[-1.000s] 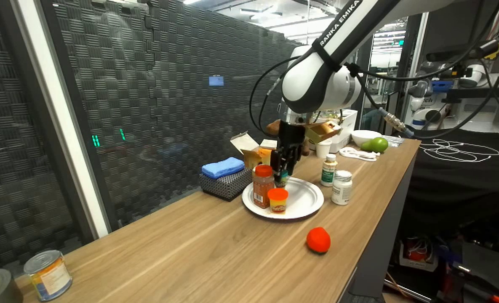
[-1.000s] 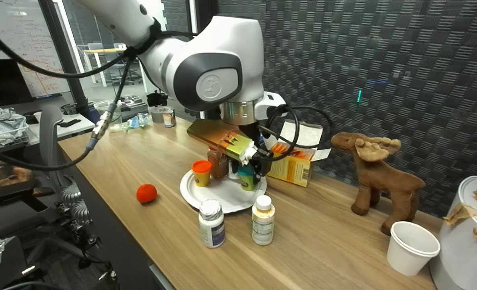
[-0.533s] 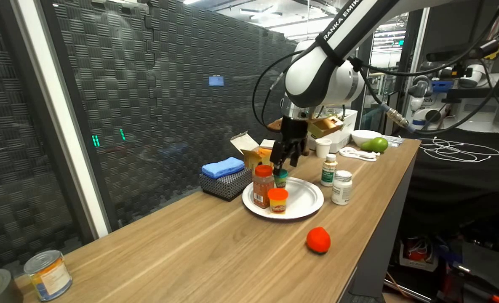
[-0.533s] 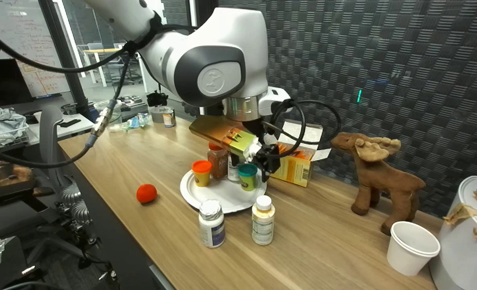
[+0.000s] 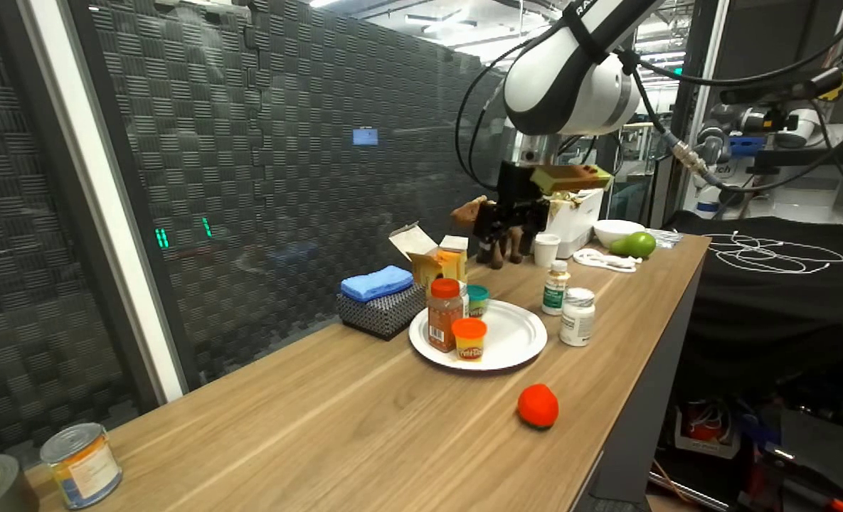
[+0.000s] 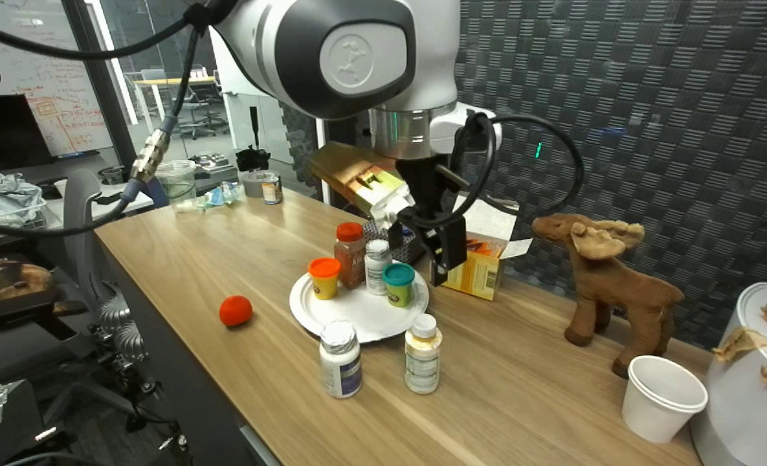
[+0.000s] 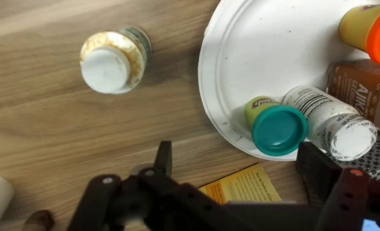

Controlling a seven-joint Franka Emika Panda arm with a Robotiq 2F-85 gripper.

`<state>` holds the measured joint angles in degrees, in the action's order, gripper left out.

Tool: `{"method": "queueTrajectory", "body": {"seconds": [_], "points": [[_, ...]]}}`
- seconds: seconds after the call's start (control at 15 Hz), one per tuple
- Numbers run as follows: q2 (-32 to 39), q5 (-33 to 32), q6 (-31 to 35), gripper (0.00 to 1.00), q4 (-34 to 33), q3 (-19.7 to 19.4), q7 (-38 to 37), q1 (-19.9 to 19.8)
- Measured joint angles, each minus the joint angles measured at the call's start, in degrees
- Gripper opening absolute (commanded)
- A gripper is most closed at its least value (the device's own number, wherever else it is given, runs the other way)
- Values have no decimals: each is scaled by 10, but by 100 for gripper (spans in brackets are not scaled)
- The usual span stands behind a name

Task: Put the bottles on the tray

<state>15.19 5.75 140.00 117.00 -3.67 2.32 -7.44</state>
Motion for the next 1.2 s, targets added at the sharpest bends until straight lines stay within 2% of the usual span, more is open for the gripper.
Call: {"method": "queueTrajectory", "body": {"seconds": [0.27, 0.6, 0.73, 0.93, 1.2], "points": [[-22, -13, -23, 100, 0, -28, -115, 1], [-24, -77, -44, 100, 0, -62, -264, 4], [-24, -90, -69, 100, -1, -70, -302, 4], [-24, -88, -122, 100, -1, -67, -328, 11], [-24, -80, -162, 100, 6, -46, -369, 42]]}}
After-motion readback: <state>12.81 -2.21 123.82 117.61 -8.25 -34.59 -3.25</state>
